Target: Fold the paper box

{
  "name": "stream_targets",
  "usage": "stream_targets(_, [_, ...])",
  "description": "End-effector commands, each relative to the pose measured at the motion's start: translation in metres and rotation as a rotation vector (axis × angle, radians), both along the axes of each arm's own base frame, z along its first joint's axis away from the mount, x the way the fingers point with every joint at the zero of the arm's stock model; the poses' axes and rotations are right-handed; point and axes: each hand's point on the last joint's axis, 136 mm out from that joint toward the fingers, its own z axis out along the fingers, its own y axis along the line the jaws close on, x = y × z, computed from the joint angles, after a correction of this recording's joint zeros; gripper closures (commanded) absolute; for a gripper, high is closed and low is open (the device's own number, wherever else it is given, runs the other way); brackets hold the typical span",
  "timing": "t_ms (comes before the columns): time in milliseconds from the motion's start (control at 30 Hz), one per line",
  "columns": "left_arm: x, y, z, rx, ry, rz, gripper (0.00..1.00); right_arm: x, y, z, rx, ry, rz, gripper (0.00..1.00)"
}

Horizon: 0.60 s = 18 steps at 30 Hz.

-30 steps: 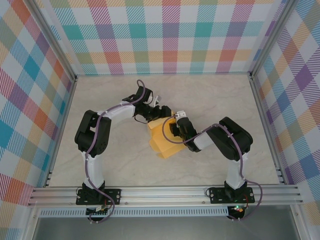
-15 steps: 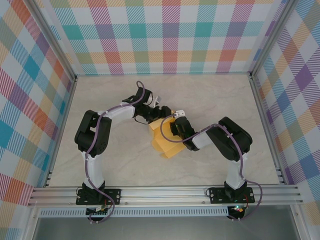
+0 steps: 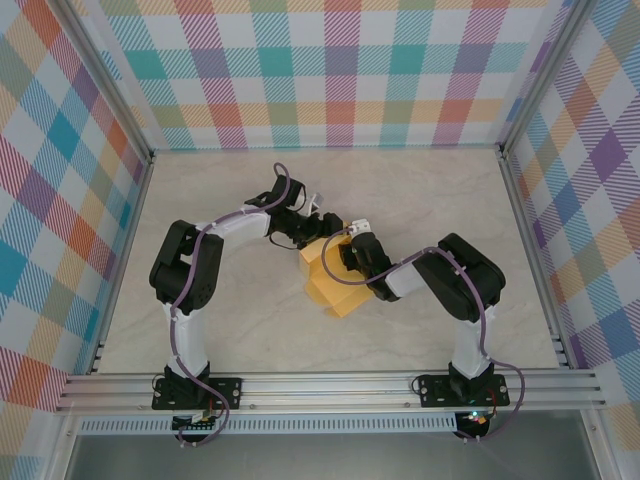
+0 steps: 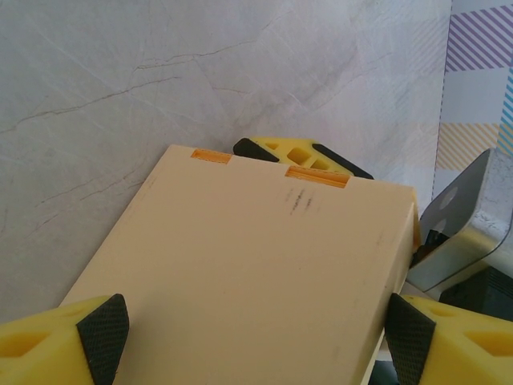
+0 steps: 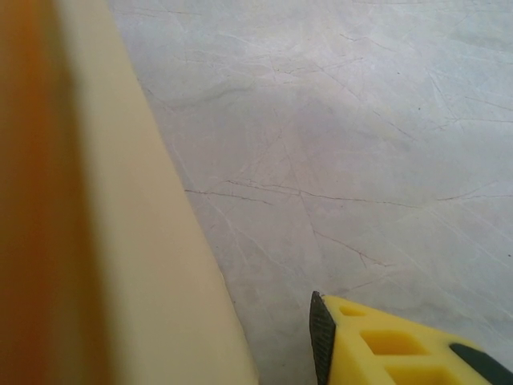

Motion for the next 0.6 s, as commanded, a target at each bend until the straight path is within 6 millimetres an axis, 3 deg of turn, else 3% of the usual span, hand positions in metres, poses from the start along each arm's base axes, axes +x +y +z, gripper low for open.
stream_targets(0, [-0.023, 0.010, -0.040, 0.095, 0.134, -0.018, 0.16, -0.002, 0.007, 0.012, 0.001, -0.031, 0.055, 0.57])
stream_targets(100, [-0.023, 0.007, -0.036, 0.081, 0.127, -0.036, 0.18, -0.002, 0.009, 0.013, -0.019, -0.043, 0.072, 0.45])
stream_targets(200, [-0.025, 0.006, -0.034, 0.080, 0.124, -0.060, 0.18, -0.001, 0.009, 0.021, -0.030, -0.086, 0.098, 0.42])
stream_targets(433, [-0.028, 0.005, -0.031, 0.074, 0.117, -0.108, 0.20, -0.012, 0.020, 0.025, -0.056, -0.124, 0.279, 0.43])
stream_targets(567, [-0.033, -0.001, -0.025, 0.047, 0.116, -0.157, 0.20, -0.017, 0.020, 0.028, -0.077, -0.123, 0.335, 0.51])
